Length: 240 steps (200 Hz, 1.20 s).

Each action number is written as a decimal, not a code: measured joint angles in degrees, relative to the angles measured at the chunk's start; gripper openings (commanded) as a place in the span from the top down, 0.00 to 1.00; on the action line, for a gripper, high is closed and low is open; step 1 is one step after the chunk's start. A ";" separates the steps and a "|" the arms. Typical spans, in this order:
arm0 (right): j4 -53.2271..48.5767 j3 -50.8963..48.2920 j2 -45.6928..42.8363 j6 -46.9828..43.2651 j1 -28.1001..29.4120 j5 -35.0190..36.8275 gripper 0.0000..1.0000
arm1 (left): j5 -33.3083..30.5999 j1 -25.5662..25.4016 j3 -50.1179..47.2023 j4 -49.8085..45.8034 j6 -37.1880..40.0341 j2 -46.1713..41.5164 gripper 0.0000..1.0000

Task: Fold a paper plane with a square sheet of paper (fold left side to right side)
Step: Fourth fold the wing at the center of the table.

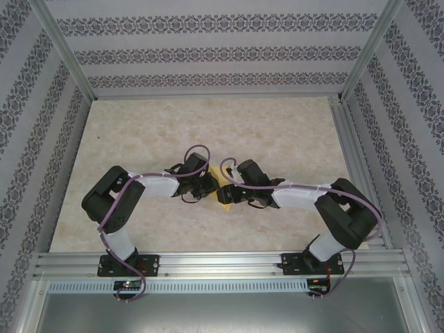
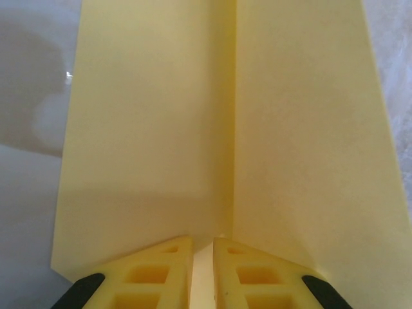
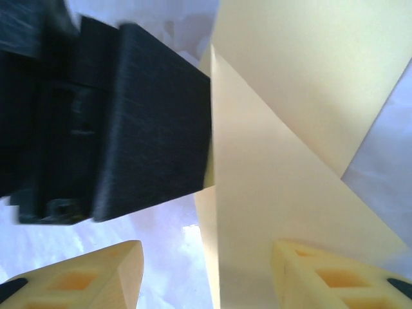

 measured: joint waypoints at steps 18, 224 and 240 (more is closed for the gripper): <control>-1.05 0.00 -2.40 -0.17 0.00 0.63 0.47 | 0.00 0.00 0.04 0.00 0.00 0.09 0.82; -2.19 -0.31 2.75 1.84 2.78 1.66 0.57 | -0.17 -0.04 0.17 -0.22 0.04 0.11 0.82; -2.03 -0.24 3.10 1.90 2.78 1.66 0.59 | -0.17 -0.07 0.17 -0.22 0.04 0.11 0.82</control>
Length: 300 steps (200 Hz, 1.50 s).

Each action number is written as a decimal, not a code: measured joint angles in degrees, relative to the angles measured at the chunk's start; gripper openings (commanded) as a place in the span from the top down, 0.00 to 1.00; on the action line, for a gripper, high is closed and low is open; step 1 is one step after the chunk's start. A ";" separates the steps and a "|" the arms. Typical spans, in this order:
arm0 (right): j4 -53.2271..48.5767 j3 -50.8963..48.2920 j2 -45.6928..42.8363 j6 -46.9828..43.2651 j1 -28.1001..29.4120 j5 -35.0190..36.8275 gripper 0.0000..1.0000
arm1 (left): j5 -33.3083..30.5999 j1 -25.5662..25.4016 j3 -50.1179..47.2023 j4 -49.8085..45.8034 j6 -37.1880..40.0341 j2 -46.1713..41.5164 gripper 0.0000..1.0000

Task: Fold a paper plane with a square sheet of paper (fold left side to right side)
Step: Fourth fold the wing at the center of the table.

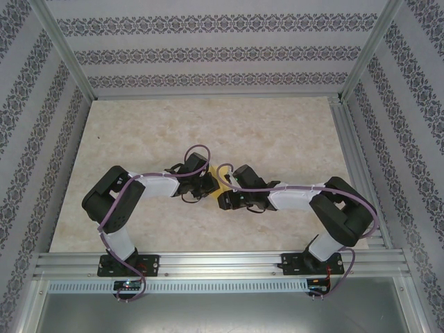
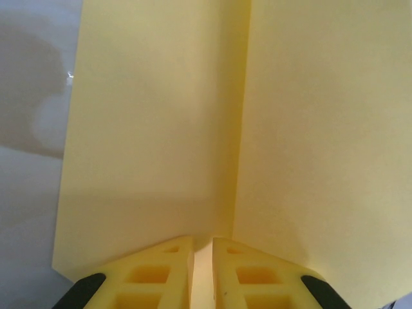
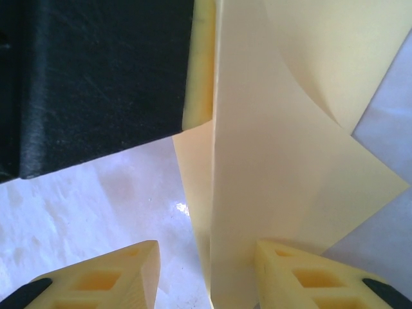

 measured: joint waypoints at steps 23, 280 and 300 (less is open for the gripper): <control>0.04 0.61 0.37 0.15 0.00 0.02 0.60 | 0.00 0.00 0.00 0.00 0.00 0.00 0.82; -0.02 3.06 3.67 -0.72 -0.57 3.82 0.90 | -0.09 0.00 0.00 -0.02 0.00 0.00 0.82; 2.29 1.66 3.58 -0.22 -1.40 2.32 0.90 | -0.07 0.00 0.00 -0.02 0.00 0.00 0.81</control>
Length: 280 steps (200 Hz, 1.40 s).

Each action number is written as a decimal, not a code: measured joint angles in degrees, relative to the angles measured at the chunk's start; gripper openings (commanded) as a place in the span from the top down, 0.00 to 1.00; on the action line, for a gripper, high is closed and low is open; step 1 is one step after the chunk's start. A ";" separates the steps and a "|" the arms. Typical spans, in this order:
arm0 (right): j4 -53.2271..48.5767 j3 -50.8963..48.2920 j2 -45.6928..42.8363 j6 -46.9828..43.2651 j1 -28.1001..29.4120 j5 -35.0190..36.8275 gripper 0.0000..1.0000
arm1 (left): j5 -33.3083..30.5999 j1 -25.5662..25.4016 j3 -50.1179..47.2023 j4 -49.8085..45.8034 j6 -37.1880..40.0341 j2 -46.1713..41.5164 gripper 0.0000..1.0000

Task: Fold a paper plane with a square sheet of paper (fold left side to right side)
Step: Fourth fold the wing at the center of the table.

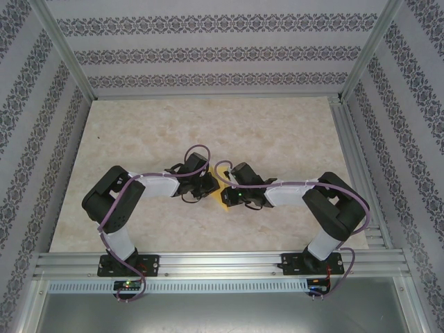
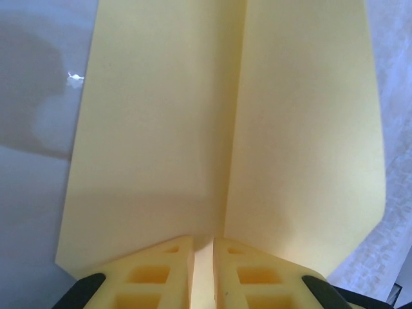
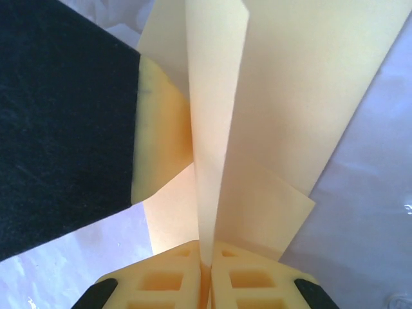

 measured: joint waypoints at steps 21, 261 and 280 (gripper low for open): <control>2.54 -1.31 -0.17 0.92 -1.16 -1.97 0.90 | 0.00 0.00 0.00 -0.02 0.00 0.00 0.81; 10.25 -4.11 1.31 3.61 -4.76 -12.07 0.90 | -0.59 0.50 0.20 -4.87 2.91 -6.25 0.86; 10.29 -4.11 1.40 3.61 -4.79 -12.07 0.90 | -0.07 0.50 0.31 -4.20 2.75 -6.10 0.88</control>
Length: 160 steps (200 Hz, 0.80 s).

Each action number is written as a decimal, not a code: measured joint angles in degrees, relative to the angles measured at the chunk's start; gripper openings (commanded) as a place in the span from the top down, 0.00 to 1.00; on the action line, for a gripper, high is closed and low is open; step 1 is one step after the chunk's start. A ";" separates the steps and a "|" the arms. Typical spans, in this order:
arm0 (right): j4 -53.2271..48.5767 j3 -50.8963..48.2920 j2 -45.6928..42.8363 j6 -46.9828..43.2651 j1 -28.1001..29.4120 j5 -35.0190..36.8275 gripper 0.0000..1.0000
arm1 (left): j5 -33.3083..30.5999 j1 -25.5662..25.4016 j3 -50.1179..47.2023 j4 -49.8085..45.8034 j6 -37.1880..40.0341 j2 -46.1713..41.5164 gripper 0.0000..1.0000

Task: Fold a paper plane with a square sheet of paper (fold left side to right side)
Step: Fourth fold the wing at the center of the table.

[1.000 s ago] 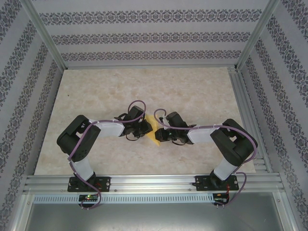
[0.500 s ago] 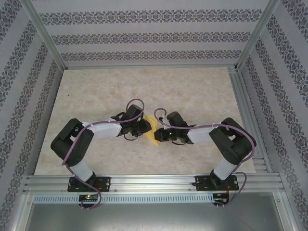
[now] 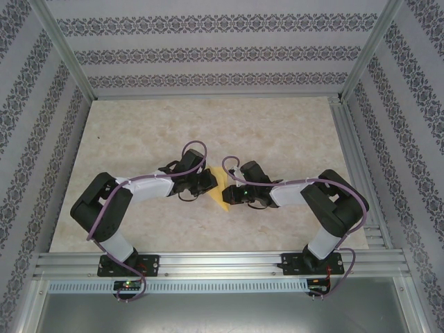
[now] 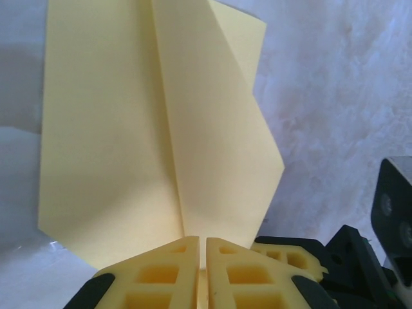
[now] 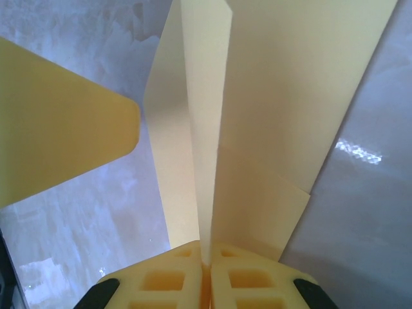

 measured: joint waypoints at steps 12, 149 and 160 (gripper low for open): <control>0.09 0.00 0.04 0.00 0.00 0.00 0.89 | 0.13 0.00 0.11 0.57 -0.15 0.61 0.88; 1.18 -0.13 0.96 0.22 0.00 -0.31 0.87 | 1.40 0.00 0.96 4.31 -1.92 7.32 0.85; 1.20 -0.13 0.96 0.22 0.00 -0.39 0.85 | 1.40 0.00 1.14 4.28 -1.95 7.32 0.85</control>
